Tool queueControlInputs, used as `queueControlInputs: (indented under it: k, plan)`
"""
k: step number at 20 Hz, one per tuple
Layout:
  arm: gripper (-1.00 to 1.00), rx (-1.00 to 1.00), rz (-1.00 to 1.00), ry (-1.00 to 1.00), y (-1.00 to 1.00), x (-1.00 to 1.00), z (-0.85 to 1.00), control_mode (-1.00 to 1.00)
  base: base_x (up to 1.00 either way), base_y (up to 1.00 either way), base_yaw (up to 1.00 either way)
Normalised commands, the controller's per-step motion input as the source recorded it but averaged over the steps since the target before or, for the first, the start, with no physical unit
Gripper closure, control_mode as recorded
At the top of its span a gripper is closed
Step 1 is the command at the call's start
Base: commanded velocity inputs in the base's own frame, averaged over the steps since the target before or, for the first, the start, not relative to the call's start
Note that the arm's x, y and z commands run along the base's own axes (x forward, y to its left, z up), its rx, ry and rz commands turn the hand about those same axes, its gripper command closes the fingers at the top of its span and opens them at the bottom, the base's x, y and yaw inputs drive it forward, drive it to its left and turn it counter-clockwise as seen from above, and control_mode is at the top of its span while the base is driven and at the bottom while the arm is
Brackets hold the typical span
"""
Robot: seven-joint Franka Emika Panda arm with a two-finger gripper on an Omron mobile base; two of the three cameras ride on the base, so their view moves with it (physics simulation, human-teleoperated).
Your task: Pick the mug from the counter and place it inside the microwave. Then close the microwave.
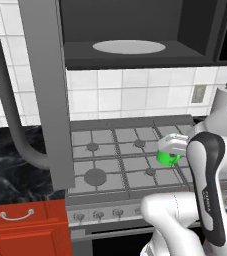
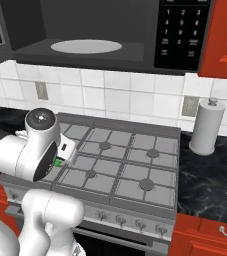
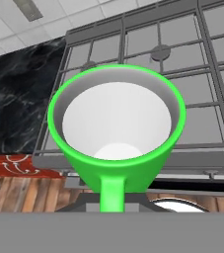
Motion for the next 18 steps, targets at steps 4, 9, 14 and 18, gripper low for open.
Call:
queueControlInputs:
  k: [4, 9, 14, 18]
  plan:
    - [1.00, 0.00, 0.00, 0.00, 0.00, 0.00, 0.00, 1.00, -0.47, -0.01, -0.02]
    - [1.00, 0.00, 0.00, 0.00, 0.00, 0.00, 0.00, 1.00, -0.65, 0.02, -0.03]
    - [1.00, 0.00, 0.00, 0.00, 0.00, 0.00, 0.00, 1.00, -0.24, 0.08, 0.00]
    - [1.00, 0.00, 0.00, 0.00, 0.00, 0.00, 0.00, 1.00, 0.00, 0.03, 0.00]
